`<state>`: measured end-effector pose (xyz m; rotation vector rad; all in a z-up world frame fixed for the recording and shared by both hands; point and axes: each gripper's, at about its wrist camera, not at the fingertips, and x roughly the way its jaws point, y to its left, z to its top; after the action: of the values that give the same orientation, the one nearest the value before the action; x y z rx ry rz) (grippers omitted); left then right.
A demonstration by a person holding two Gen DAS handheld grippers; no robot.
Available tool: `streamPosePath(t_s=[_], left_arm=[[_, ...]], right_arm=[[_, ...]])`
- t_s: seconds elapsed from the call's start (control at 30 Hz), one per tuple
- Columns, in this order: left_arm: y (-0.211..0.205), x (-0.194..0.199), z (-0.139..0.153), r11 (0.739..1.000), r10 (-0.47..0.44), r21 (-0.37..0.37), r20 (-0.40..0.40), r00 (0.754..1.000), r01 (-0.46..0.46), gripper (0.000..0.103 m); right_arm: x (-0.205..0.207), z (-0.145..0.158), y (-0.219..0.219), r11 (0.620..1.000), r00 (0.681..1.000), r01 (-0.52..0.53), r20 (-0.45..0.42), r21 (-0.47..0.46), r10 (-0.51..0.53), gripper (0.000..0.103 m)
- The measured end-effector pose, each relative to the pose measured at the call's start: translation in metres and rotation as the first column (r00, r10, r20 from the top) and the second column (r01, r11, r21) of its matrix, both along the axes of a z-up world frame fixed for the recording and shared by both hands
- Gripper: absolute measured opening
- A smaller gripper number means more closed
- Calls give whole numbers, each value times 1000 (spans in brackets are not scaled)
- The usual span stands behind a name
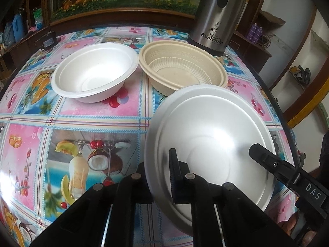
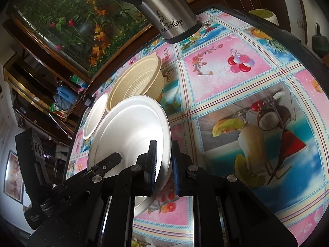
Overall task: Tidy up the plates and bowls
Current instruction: 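Lift the white plate off the table with the left gripper, then lower the white plate onto the red plate stack and open the left gripper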
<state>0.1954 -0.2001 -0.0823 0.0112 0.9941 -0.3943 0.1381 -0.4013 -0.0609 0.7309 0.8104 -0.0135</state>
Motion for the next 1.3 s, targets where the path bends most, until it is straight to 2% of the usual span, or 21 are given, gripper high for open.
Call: streamPosePath(t_s=[0.33, 0.6, 0.83, 1.03, 1.3], left_arm=[[38, -32, 0, 999, 39, 15, -14, 999, -39, 10], [99, -69, 22, 994, 105, 18, 25, 994, -105, 9], [159, -102, 42, 982, 188, 18, 69, 980, -190, 9], [215, -133, 61, 962, 272, -1, 124, 954, -274, 9], [290, -166, 82, 918, 393, -17, 179, 902, -397, 9]], right_arm=[[-8, 3, 32, 1000, 1000, -20, -6, 23, 20, 13], [-28, 17, 90, 996, 996, -87, 27, 17, 87, 13], [-41, 37, 152, 983, 981, -182, 67, 0, 182, 13], [-45, 60, 212, 958, 952, -286, 108, -35, 288, 13], [-47, 81, 287, 911, 902, -409, 131, -51, 412, 13]])
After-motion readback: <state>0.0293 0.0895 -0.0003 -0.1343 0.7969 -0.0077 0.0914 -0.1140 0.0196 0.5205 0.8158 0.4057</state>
